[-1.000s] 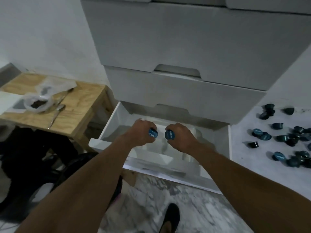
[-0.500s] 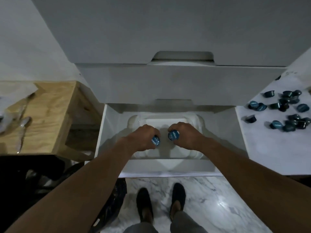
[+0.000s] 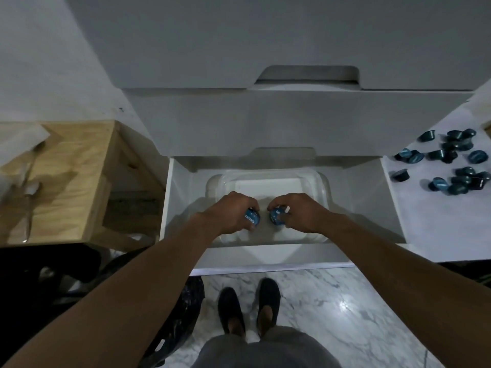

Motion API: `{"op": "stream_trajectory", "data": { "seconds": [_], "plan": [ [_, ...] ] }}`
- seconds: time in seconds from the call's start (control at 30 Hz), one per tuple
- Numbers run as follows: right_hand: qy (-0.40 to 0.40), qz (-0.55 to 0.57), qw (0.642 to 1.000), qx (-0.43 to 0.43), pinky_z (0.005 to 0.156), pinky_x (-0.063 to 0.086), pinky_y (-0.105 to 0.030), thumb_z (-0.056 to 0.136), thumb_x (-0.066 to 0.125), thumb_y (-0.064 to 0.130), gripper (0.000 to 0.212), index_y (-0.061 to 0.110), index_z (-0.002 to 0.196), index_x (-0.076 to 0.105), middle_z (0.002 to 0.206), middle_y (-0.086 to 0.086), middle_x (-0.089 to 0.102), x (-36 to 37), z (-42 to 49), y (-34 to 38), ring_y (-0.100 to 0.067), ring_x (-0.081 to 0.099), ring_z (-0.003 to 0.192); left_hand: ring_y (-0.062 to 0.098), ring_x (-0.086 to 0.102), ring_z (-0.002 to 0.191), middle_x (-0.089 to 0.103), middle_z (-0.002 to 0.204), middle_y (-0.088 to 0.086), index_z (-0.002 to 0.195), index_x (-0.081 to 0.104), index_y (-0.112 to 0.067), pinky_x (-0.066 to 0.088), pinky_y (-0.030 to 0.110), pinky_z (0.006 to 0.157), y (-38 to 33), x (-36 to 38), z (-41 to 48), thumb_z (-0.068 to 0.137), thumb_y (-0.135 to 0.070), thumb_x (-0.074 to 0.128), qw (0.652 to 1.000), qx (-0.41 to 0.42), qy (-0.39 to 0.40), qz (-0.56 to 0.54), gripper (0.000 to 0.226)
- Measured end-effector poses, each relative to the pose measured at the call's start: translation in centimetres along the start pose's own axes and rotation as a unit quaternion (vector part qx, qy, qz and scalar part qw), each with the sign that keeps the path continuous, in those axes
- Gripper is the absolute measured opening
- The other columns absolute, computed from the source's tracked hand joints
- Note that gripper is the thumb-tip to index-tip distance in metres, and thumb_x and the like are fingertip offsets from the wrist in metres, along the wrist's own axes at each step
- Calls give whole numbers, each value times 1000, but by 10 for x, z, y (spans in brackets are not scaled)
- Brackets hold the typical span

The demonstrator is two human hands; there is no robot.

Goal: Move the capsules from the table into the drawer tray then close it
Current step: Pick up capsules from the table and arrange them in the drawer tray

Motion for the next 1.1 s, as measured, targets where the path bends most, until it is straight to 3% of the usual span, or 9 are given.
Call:
{"op": "stream_trajectory", "data": {
  "seconds": [0.2, 0.37, 0.57, 0.73, 1.1],
  "plan": [
    [28, 31, 999, 30, 75, 57, -29, 84, 67, 10, 27, 16, 110, 64, 110, -8, 63, 4, 5, -3, -20, 67, 74, 20, 63, 93, 68, 104, 6, 103, 70, -14, 53, 32, 86, 3, -1, 0, 75, -11, 76, 999, -23, 23, -32, 29],
    [63, 50, 996, 45, 76, 59, -31, 83, 68, 9, 21, 12, 104, 65, 102, -7, 62, 13, 9, 0, -15, 68, 66, 18, 63, 88, 68, 99, 3, 98, 71, -14, 51, 26, 78, 5, 1, -3, 75, -10, 77, 998, -35, 44, -8, 25],
    [105, 38, 993, 32, 73, 59, -29, 83, 65, 3, 25, 8, 107, 66, 99, -9, 68, 29, 14, 18, -16, 70, 69, 18, 61, 86, 66, 101, 3, 96, 70, -16, 50, 26, 78, 9, -1, -6, 76, -11, 76, 994, -38, 74, 74, 22],
    [130, -14, 991, 17, 76, 55, -25, 76, 72, 2, 37, 12, 111, 68, 103, -6, 70, 43, 17, 34, -15, 67, 85, 19, 60, 77, 67, 94, 6, 96, 71, -13, 52, 28, 74, 10, -6, -11, 77, -18, 76, 988, -51, 76, 122, 21],
    [130, -20, 991, 24, 74, 57, -26, 78, 69, 5, 30, 13, 107, 70, 96, -9, 73, 51, 16, 40, -17, 70, 79, 21, 64, 80, 70, 95, 7, 99, 71, -12, 55, 32, 81, 14, -5, -17, 78, -23, 74, 989, -50, 65, 122, 23]
  ]
}}
Point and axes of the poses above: each hand's wrist, its own z-axis towards the middle knuckle, its own x-axis out of the palm, y = z × x, the point moved 10 cm from there along z, towards the middle knuckle
